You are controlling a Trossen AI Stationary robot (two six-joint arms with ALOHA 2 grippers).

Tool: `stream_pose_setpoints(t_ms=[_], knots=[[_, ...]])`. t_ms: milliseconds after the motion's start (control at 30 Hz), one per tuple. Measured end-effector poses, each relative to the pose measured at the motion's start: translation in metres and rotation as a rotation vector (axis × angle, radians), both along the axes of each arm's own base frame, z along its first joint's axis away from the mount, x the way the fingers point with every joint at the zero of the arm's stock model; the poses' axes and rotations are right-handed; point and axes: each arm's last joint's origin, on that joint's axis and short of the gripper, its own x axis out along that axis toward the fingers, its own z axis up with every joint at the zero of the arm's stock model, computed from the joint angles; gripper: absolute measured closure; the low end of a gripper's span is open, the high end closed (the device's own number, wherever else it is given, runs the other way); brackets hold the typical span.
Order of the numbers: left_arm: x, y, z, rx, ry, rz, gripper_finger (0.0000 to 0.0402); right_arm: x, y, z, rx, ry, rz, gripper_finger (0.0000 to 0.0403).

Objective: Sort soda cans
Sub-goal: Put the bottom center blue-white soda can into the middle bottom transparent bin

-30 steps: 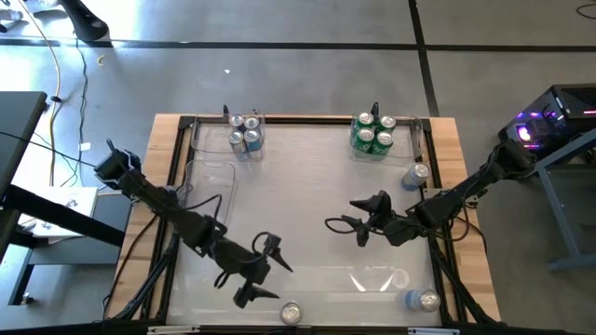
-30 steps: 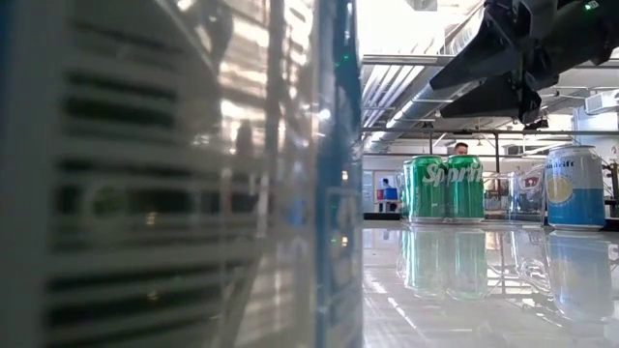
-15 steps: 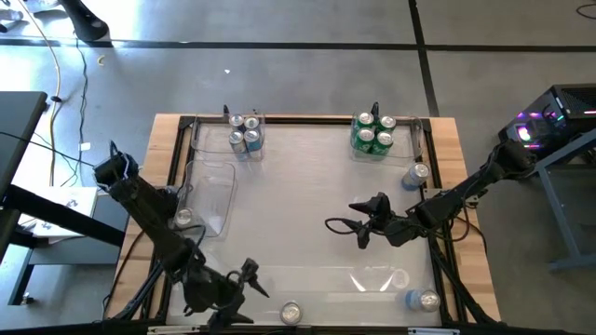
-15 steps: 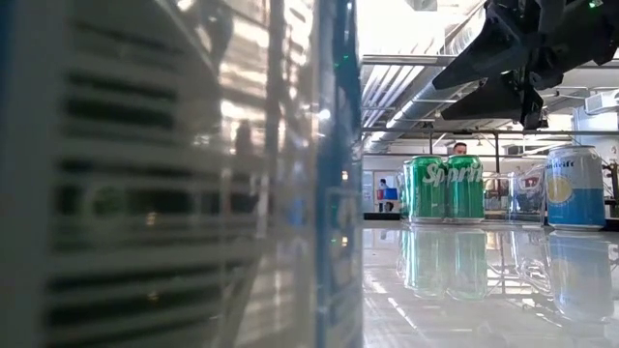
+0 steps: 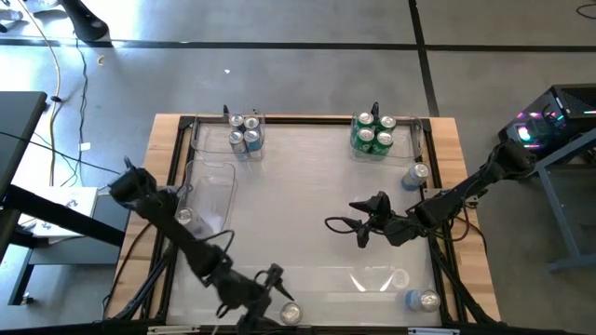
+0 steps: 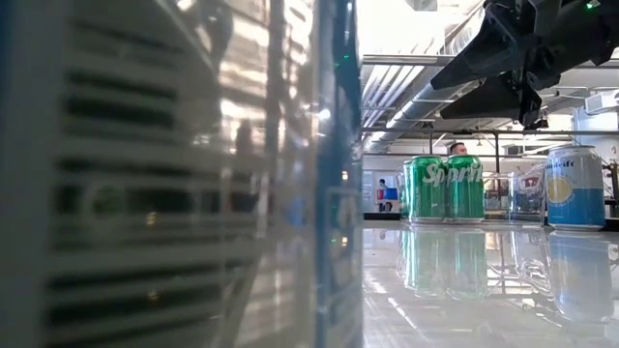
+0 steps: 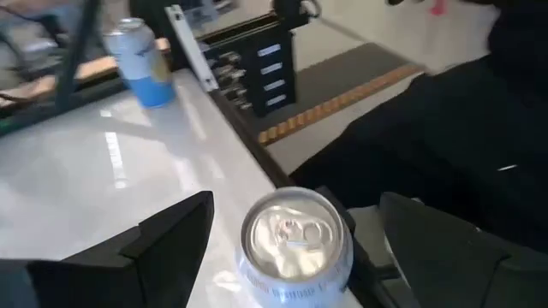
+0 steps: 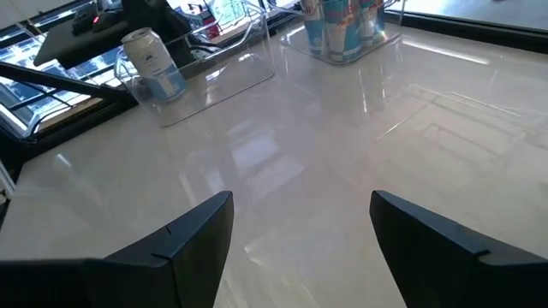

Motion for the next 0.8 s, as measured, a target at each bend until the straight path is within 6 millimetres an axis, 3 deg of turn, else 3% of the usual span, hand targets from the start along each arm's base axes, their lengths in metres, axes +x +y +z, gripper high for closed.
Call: stream_pose_setpoints(t_ms=[233, 333, 600, 800], knots=[[0.026, 0.023, -0.012, -0.098, 0.098, -0.169, 0.0071, 0.0, 0.001, 0.0, 0.063, -0.004, 0.019, 0.0132], [0.027, 0.026, -0.014, -0.096, 0.129, -0.21, 0.0071, 0.0, 0.002, -0.001, 0.087, 0.003, 0.049, 0.0132], [0.024, 0.024, -0.017, 0.11, 0.042, -0.213, 0.0071, 0.001, 0.003, -0.001, 0.159, -0.01, 0.045, 0.0132], [0.023, 0.023, -0.021, 0.119, 0.052, -0.212, 0.0071, 0.001, 0.003, -0.001, 0.171, -0.005, 0.058, 0.0132]])
